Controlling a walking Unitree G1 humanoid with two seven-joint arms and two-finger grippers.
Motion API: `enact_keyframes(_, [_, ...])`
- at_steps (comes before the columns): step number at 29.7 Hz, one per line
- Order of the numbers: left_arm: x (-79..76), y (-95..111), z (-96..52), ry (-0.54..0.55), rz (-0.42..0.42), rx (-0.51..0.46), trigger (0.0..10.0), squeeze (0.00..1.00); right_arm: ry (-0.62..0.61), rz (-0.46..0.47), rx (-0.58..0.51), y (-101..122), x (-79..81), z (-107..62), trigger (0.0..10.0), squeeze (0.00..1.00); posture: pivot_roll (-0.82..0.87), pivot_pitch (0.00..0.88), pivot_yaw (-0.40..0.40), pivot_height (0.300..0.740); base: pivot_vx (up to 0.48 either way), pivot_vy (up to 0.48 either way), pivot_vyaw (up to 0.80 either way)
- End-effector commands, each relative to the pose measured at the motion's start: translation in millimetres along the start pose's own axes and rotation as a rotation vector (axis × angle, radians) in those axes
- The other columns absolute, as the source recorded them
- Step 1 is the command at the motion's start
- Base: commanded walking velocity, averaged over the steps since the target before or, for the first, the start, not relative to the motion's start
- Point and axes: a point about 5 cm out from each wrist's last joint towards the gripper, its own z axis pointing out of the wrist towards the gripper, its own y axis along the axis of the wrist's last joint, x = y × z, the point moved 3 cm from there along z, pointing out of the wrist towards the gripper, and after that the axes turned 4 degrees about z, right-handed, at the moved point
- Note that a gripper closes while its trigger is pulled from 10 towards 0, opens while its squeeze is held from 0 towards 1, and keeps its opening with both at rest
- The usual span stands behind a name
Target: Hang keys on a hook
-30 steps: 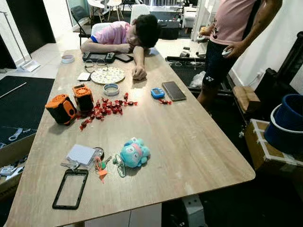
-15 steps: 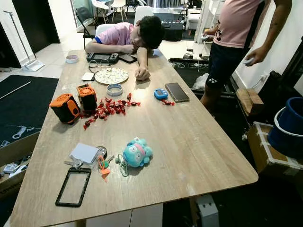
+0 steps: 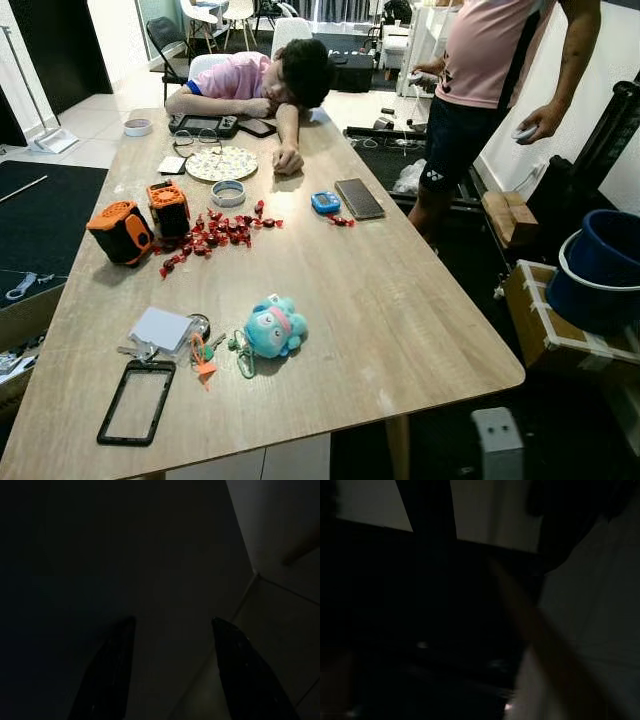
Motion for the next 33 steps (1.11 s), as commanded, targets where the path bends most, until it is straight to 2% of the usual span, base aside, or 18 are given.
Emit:
enact_keyframes(1, [33.8, 3, 0.8, 0.051, 0.045, -0.015, 10.0, 0.00, -0.019, 0.028, 0.023, -7, -4.0, -3.4, 10.0, 0.00, 0.23, 0.131, -0.009, 0.740, 0.000, 0.000, 0.00])
enact_keyframes(4, [7.4, -2, -4.5, -0.190, 0.215, -0.043, 10.0, 0.00, -0.021, 0.019, 0.022, -6, -7.9, -4.0, 10.0, 0.00, 0.23, 0.140, -0.009, 0.740, 0.000, 0.000, 0.00])
enact_keyframes(5, [7.4, -2, -4.5, -0.190, 0.215, -0.043, 10.0, 0.00, -0.021, 0.019, 0.022, -6, -7.9, -4.0, 10.0, 0.00, 0.23, 0.140, -0.009, 0.740, 0.000, 0.000, 0.00])
enact_keyframes(7, [-9.5, -3, -7.6, -0.295, 0.276, -0.061, 10.0, 0.00, -0.011, 0.013, 0.017, -4, -5.6, -2.7, 10.0, 0.00, 0.23, 0.144, -0.008, 0.740, 0.000, 0.000, 0.00])
enact_keyframes(12, [-20.7, 0, -7.5, -0.335, 0.287, -0.075, 10.0, 0.00, 0.001, 0.009, 0.011, -2, -1.7, -1.0, 10.0, 0.00, 0.23, 0.147, -0.008, 0.740, 0.000, 0.000, 0.00])
enact_keyframes(13, [-31.4, 4, -6.1, -0.352, 0.289, -0.088, 10.0, 0.00, 0.015, 0.008, 0.008, -2, 3.6, 0.3, 10.0, 0.00, 0.23, 0.148, -0.008, 0.740, 0.000, 0.000, 0.00])
enact_keyframes(15, [-31.4, 4, -6.1, -0.352, 0.289, -0.088, 10.0, 0.00, 0.015, 0.008, 0.008, -2, 3.6, 0.3, 10.0, 0.00, 0.23, 0.148, -0.008, 0.740, 0.000, 0.000, 0.00])
enact_keyframes(18, [-81.7, 22, -9.3, -0.502, 0.269, -0.158, 10.0, 0.00, 0.073, -0.003, -0.007, -1, 22.9, 3.8, 10.0, 0.00, 0.23, 0.148, -0.008, 0.740, 0.000, 0.000, 0.00])
enact_keyframes(21, [-103.1, 28, -17.7, -0.639, 0.293, -0.208, 10.0, 0.00, 0.089, -0.005, -0.014, 0, 26.3, 4.1, 10.0, 0.00, 0.21, 0.150, -0.006, 0.740, 0.000, 0.000, 0.00])
enact_keyframes(22, [-106.3, 28, -19.9, -0.668, 0.308, -0.217, 10.0, 0.00, 0.090, -0.005, -0.014, 0, 26.2, 4.0, 10.0, 0.00, 0.21, 0.150, -0.006, 0.740, 0.000, 0.000, 0.00])
enact_keyframes(26, [-112.3, 27, -27.3, -0.759, 0.453, -0.263, 10.0, 0.00, 0.099, -0.015, -0.011, 0, 25.7, 3.5, 10.0, 0.00, 0.21, 0.156, -0.006, 0.740, 0.000, 0.000, 0.00])
enact_keyframes(27, [-112.3, 27, -27.3, -0.759, 0.453, -0.263, 10.0, 0.00, 0.099, -0.015, -0.011, 0, 25.7, 3.5, 10.0, 0.00, 0.21, 0.156, -0.006, 0.740, 0.000, 0.000, 0.00])
enact_keyframes(33, [-100.3, 33, -35.9, -0.784, 0.542, -0.364, 10.0, 0.00, 0.128, -0.029, -0.025, 1, 30.0, 3.1, 10.0, 0.00, 0.21, 0.157, -0.006, 0.740, 0.000, 0.000, 0.00])
